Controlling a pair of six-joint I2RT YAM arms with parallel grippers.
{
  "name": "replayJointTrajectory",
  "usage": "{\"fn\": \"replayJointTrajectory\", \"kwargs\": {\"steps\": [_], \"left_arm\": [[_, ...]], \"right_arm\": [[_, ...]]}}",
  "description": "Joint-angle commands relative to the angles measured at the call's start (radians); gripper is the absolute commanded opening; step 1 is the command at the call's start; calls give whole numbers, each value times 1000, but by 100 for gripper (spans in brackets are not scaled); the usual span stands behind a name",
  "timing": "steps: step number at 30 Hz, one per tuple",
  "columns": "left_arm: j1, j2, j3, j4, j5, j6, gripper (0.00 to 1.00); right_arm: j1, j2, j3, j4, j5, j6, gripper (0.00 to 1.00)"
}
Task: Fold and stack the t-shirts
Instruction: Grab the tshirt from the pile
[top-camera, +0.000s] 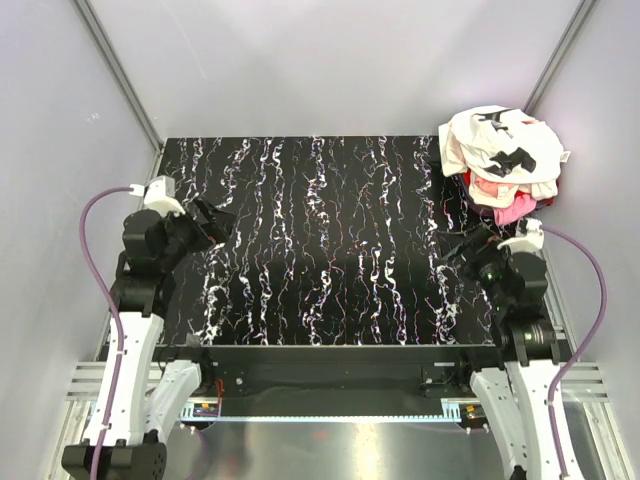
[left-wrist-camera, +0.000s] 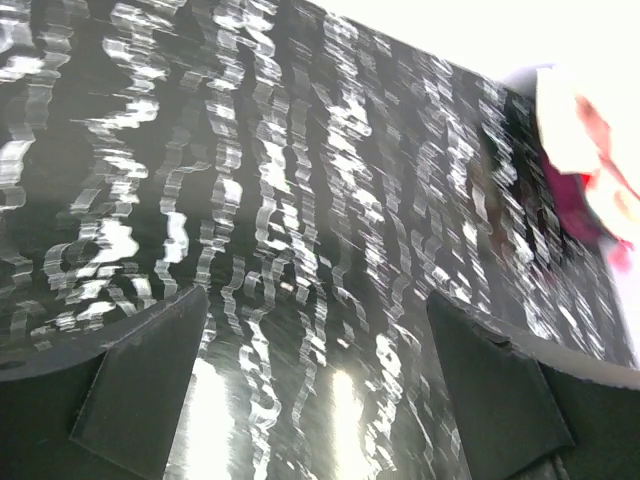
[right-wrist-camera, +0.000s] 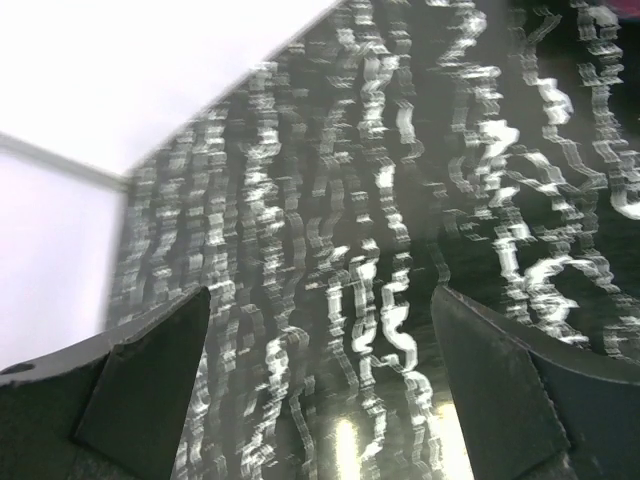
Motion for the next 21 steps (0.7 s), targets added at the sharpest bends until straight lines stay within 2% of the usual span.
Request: {"fn": "replayJointTrajectory", "kwargs": {"steps": [1, 3, 4, 5, 7, 10, 12, 13, 15, 16, 18, 19, 21], "left_arm": [[5, 48, 27, -40, 340, 40, 99], [4, 28, 41, -83, 280, 16, 99], [2, -7, 87, -174, 211, 11, 99], [-1, -27, 119, -215, 79, 14, 99], [-1, -90, 153, -230, 25, 58, 99], [-1, -154, 59, -201, -48, 0, 99], [-1, -138, 66, -270, -15, 23, 99], [-1, -115, 78, -299, 23, 43, 99], [-1, -110, 54, -364, 33, 81, 99], [-1, -131, 37, -361, -29, 97, 99], [-3, -150, 35, -378, -67, 66, 99], [-3, -165, 29, -355, -15, 77, 99], [-3, -187, -9, -323, -9, 65, 99]], "right_arm": [[5, -62, -28, 56, -117, 49, 100], [4, -10, 27, 56, -159, -23, 100], [4, 25, 61, 9, -141, -38, 100], [5, 111, 152, -22, -116, -55, 100], [5, 199, 246, -91, -38, -90, 100], [4, 357, 418, -172, 103, -152, 100], [-12, 508, 594, -258, 254, -155, 100], [-25, 561, 654, -324, 270, -162, 100], [-80, 685, 786, -345, 269, -181, 100], [-98, 723, 824, -364, 270, -178, 100], [-137, 831, 927, -384, 286, -166, 100], [-177, 895, 985, -403, 284, -157, 100], [-219, 958, 1035, -403, 242, -141, 97]]}}
